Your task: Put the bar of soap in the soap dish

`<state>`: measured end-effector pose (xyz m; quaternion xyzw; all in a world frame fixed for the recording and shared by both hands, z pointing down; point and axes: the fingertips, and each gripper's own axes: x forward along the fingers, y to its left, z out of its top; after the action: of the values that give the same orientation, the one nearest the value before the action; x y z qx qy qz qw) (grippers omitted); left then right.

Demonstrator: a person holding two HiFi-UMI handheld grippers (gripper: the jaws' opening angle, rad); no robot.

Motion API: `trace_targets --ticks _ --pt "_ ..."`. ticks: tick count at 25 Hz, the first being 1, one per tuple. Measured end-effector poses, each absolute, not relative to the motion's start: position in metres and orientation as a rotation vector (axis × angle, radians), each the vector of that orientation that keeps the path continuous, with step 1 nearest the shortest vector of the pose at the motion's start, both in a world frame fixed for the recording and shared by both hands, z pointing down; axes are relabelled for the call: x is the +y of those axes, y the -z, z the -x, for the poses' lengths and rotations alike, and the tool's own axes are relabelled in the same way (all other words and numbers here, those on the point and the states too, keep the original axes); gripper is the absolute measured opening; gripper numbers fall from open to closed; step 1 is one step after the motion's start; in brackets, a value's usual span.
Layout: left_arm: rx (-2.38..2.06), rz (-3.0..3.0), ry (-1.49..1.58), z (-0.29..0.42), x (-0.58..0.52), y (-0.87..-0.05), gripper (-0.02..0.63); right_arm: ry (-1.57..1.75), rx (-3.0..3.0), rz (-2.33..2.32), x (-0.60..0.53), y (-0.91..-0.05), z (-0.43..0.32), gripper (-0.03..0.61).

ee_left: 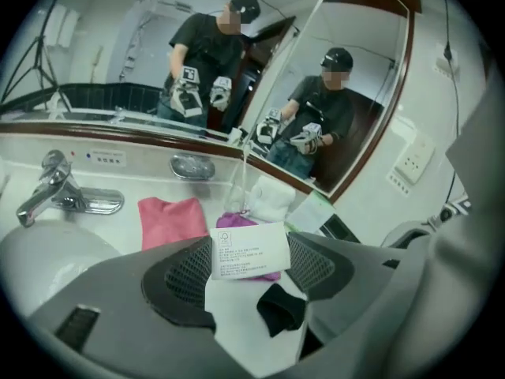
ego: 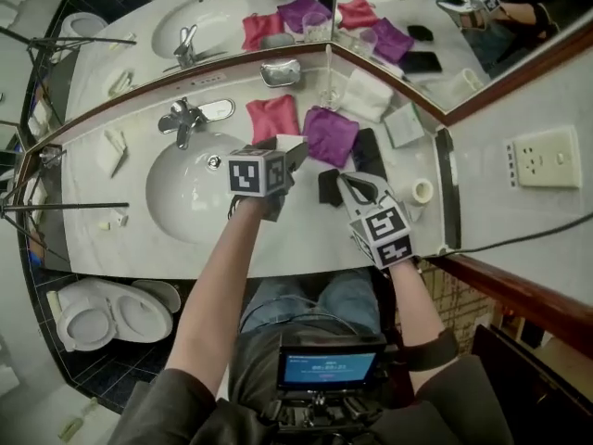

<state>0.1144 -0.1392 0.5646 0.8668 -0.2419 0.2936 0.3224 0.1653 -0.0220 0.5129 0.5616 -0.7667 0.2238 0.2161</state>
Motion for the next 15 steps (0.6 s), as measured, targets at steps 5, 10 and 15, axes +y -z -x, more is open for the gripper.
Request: trace_targets --ticks 5,10,15 --pt "-0.700 -2.085 -0.436 -0.123 -0.179 -0.548 0.299 -0.467 -2.196 -1.376 -0.061 -0.504 -0.149 0.017" --pt "-0.773 -1.880 -0.141 -0.118 -0.226 -0.547 0.279 -0.329 -2.229 -1.241 -0.100 -0.507 -0.137 0.017" --pt "-0.816 -1.787 0.001 -0.114 -0.260 -0.559 0.278 -0.317 -2.274 -1.201 -0.126 -0.514 -0.130 0.017"
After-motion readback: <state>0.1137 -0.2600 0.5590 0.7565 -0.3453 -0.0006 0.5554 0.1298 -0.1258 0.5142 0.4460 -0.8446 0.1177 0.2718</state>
